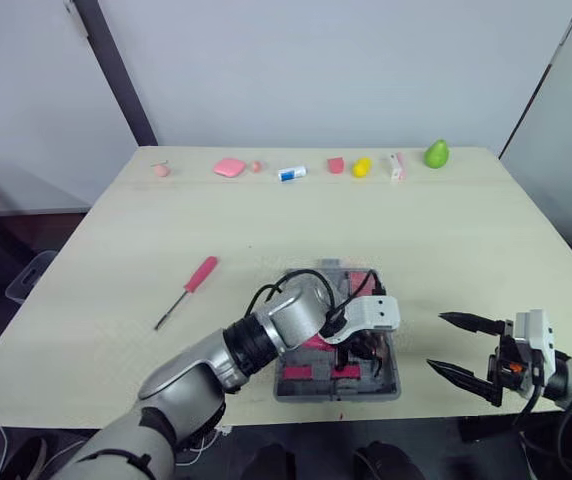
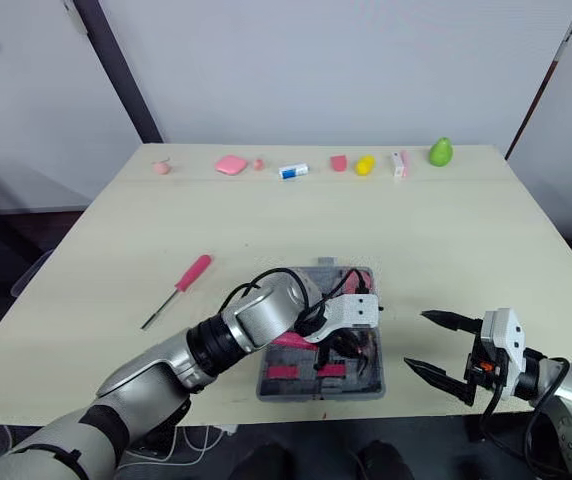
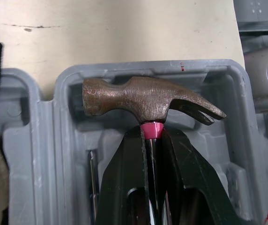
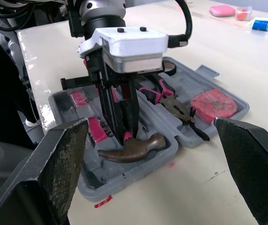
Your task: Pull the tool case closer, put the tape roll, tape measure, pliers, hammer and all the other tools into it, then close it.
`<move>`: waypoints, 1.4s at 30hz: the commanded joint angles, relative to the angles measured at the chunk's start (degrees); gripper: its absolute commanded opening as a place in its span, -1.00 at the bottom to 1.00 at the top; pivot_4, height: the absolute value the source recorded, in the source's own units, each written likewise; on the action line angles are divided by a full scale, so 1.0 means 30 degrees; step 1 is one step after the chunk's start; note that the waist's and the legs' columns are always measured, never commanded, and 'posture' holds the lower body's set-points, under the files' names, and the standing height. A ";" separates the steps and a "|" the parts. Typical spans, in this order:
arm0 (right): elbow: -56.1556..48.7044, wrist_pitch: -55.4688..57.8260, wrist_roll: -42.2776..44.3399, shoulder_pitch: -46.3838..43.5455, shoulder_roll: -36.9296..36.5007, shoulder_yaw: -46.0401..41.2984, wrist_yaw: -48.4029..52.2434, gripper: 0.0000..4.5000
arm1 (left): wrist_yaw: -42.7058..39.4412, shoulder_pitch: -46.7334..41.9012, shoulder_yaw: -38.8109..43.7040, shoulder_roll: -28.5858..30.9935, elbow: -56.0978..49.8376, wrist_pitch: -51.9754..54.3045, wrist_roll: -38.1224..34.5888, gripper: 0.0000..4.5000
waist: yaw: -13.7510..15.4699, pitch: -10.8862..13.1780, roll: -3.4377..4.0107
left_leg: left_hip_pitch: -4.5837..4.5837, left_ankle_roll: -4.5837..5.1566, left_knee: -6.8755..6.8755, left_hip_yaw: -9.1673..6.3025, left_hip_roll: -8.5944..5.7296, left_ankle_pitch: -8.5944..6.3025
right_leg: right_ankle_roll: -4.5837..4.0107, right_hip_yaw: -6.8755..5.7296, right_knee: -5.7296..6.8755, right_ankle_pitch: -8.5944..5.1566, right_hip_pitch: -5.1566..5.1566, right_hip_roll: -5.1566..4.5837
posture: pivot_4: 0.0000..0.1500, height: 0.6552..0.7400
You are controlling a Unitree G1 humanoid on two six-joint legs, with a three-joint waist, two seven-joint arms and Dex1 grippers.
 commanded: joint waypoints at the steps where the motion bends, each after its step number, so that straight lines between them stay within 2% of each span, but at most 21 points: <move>1: -0.1024 -0.0193 0.0235 0.0288 -0.0002 -0.0323 -0.0287 1.00 | -0.0052 -0.0314 -0.0464 -0.0724 0.0561 -0.0445 0.0333 -0.98 | 0.0062 -0.0008 0.0013 | 0.0000 0.0000 0.0000 0.0000 -0.0002 0.0000 | 0.0001 0.0003 0.0000 0.0000 0.0003 -0.0001 | 1.00 1.00; 6: -0.1354 -0.0263 0.0227 0.0787 -0.0144 -0.0438 -0.0348 1.00 | 0.0122 -0.0237 -0.0561 -0.1289 0.1097 -0.0627 0.0742 -0.98 | 0.0425 -0.0011 0.0017 | -0.0012 0.0001 0.0035 -0.0006 -0.0024 0.0000 | 0.0018 0.0040 -0.0002 -0.0010 0.0019 0.0002 | 1.00 1.00; 13: -0.1171 -0.0473 0.0036 0.0865 -0.0294 -0.0459 -0.0269 1.00 | -0.0290 -0.0337 -0.0437 -0.1209 0.1143 -0.0688 0.0839 -0.98 | 0.0428 -0.0012 0.0017 | -0.0026 0.0002 0.0061 -0.0029 -0.0077 0.0000 | 0.0049 0.0247 0.0003 -0.0031 0.0039 0.0090 | 1.00 1.00; 14: -0.1151 -0.0488 0.0032 0.0856 -0.0288 -0.0443 -0.0272 1.00 | -0.0340 -0.0343 -0.0428 -0.1166 0.1115 -0.0703 0.0836 -0.56 | 0.0417 -0.0011 0.0017 | -0.0028 0.0002 0.0062 -0.0034 -0.0078 0.0000 | 0.0050 0.0314 0.0003 -0.0033 0.0040 0.0144 | 1.00 1.00; 15: -0.1091 -0.0525 0.0009 0.0821 -0.0272 -0.0399 -0.0261 1.00 | -0.0381 -0.0353 -0.0396 -0.1135 0.1103 -0.0678 0.0829 -0.45 | 0.0402 -0.0011 0.0018 | -0.0031 0.0002 0.0062 -0.0040 -0.0077 0.0000 | 0.0050 0.0336 0.0002 -0.0034 0.0040 0.0164 | 1.00 1.00; 18: -0.1001 -0.0621 -0.0082 0.0788 -0.0208 -0.0274 -0.0255 1.00 | -0.0288 -0.0323 -0.0307 -0.1063 0.1021 -0.0731 0.0955 0.20 | 0.0358 -0.0011 0.0018 | -0.0030 0.0002 0.0063 -0.0039 -0.0077 0.0000 | 0.0051 0.0359 0.0007 -0.0034 0.0039 0.0180 | 1.00 1.00; 32: -0.0962 -0.0411 -0.0052 0.0433 -0.0253 -0.0301 -0.0241 1.00 | -0.1384 -0.0835 0.0535 0.0262 -0.1125 -0.1171 0.0516 0.20 | -0.0069 -0.0007 0.0026 | -0.0025 0.0002 0.0061 -0.0039 -0.0035 -0.0001 | 0.0047 0.0363 0.0021 -0.0034 0.0031 0.0221 | 1.00 1.00; 38: -0.1228 -0.0268 0.0000 0.0485 -0.0229 -0.0281 -0.0452 1.00 | -0.2674 -0.0687 0.2455 0.1422 -0.3655 -0.0054 -0.1552 0.20 | -0.0070 -0.0004 0.0031 | -0.0029 0.0002 0.0061 -0.0037 -0.0034 -0.0001 | 0.0047 0.0363 0.0018 -0.0034 0.0029 0.0219 | 1.00 1.00; 40: -0.1277 -0.0237 0.0031 0.0487 -0.0233 -0.0287 -0.0526 1.00 | -0.3142 -0.0300 0.3859 0.1612 -0.3551 0.0414 -0.2957 0.20 | -0.0084 -0.0004 0.0033 | -0.0025 0.0002 0.0061 -0.0036 -0.0033 -0.0001 | 0.0047 0.0363 0.0020 -0.0034 0.0029 0.0219 | 1.00 1.00; 42: -0.1301 -0.0235 0.0040 0.0498 -0.0235 -0.0289 -0.0585 1.00 | -0.2961 0.0128 0.4773 0.1824 -0.3085 -0.0843 -0.3366 0.20 | -0.0092 -0.0004 0.0033 | -0.0020 0.0002 0.0061 -0.0034 -0.0030 -0.0001 | 0.0047 0.0363 0.0025 -0.0035 0.0029 0.0220 | 1.00 1.00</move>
